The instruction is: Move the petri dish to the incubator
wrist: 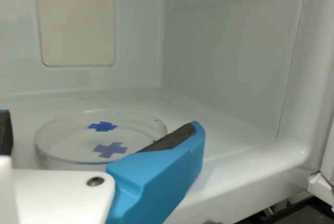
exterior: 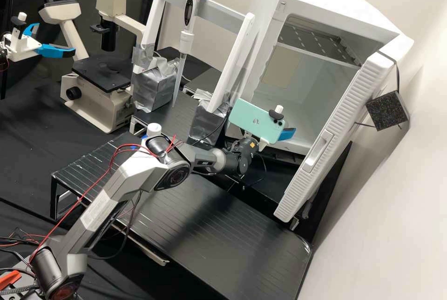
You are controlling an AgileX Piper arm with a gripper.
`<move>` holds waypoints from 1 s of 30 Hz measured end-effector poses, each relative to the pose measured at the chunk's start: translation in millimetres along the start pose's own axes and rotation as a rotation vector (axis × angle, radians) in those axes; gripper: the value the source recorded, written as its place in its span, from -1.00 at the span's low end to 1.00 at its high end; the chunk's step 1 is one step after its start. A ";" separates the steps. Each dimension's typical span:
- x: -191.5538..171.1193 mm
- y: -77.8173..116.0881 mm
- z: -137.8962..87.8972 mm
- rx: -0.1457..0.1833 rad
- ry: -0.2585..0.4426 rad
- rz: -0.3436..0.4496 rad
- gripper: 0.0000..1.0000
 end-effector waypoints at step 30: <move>-160.2 15.8 14.8 0.060 0.042 0.197 1.00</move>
